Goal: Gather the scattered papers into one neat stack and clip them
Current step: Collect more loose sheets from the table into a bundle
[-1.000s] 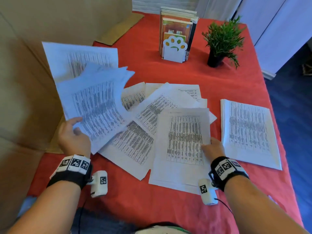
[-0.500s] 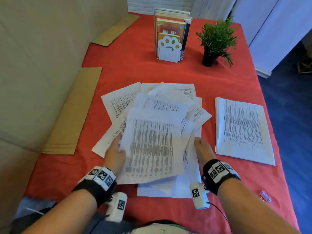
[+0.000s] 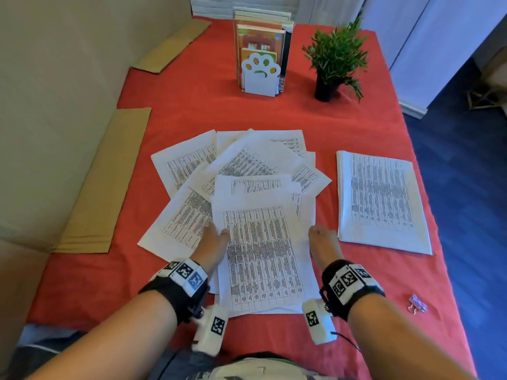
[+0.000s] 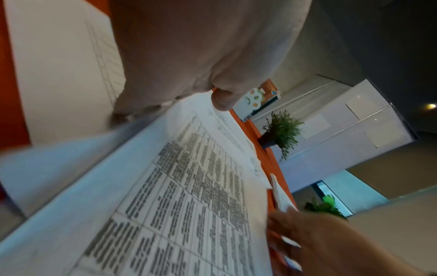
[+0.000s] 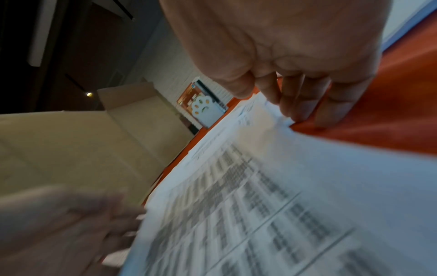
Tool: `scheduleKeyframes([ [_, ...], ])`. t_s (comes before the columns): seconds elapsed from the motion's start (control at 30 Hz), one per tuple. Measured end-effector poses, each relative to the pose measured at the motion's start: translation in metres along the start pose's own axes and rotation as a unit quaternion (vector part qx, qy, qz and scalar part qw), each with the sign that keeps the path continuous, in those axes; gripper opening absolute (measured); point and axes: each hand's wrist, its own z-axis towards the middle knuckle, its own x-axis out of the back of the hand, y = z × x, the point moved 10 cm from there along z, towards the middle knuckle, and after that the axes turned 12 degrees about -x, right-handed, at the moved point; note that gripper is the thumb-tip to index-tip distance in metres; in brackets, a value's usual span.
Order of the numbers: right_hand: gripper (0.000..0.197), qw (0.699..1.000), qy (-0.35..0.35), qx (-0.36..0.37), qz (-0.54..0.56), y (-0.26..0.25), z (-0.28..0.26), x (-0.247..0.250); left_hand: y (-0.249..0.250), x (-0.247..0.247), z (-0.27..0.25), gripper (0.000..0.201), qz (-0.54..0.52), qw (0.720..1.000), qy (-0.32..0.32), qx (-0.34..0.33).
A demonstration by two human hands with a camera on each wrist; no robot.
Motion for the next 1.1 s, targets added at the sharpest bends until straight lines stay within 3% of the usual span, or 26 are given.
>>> scheduleKeyframes([
  [0.13,0.008,0.999,-0.014,0.025,-0.041,-0.006,-0.013,-0.018,-0.004,-0.024,-0.004,0.061,0.041,0.999,-0.023,0.015],
  [0.23,0.026,0.996,0.003,-0.008,-0.085,0.003,-0.014,-0.010,-0.015,-0.006,0.005,0.047,0.065,0.997,0.029,0.025],
  [0.3,0.036,0.997,-0.022,-0.029,-0.065,0.006,-0.019,-0.009,-0.023,0.004,0.007,0.036,0.082,0.995,0.051,0.039],
  [0.47,0.041,0.993,-0.102,-0.055,-0.029,0.015,-0.037,-0.024,-0.028,-0.002,0.002,0.035,0.109,0.993,0.024,0.046],
  [0.57,0.026,0.990,-0.114,-0.017,0.080,0.002,-0.045,-0.007,0.000,0.001,-0.006,0.039,0.068,0.997,0.042,-0.010],
  [0.63,0.030,0.982,-0.102,0.029,0.159,-0.021,-0.051,0.016,0.036,0.007,-0.013,0.042,0.034,0.993,0.063,-0.091],
  [0.73,0.040,0.958,-0.072,0.129,0.247,-0.070,-0.072,0.060,0.095,0.022,-0.030,0.038,-0.018,0.969,0.100,-0.224],
  [0.8,0.034,0.940,-0.040,0.178,0.289,-0.091,-0.084,0.086,0.123,0.029,-0.042,0.029,-0.067,0.946,0.115,-0.294],
  [0.87,0.037,0.919,-0.036,0.192,0.343,-0.095,-0.090,0.098,0.133,0.030,-0.049,0.026,-0.104,0.935,0.111,-0.321],
  [1.0,0.062,0.885,-0.089,0.181,0.420,-0.083,-0.093,0.096,0.125,0.019,-0.055,0.054,-0.143,0.928,0.097,-0.329],
  [1.1,0.063,0.870,-0.112,0.183,0.445,-0.073,-0.097,0.094,0.121,0.019,-0.057,0.054,-0.127,0.926,0.125,-0.332],
])
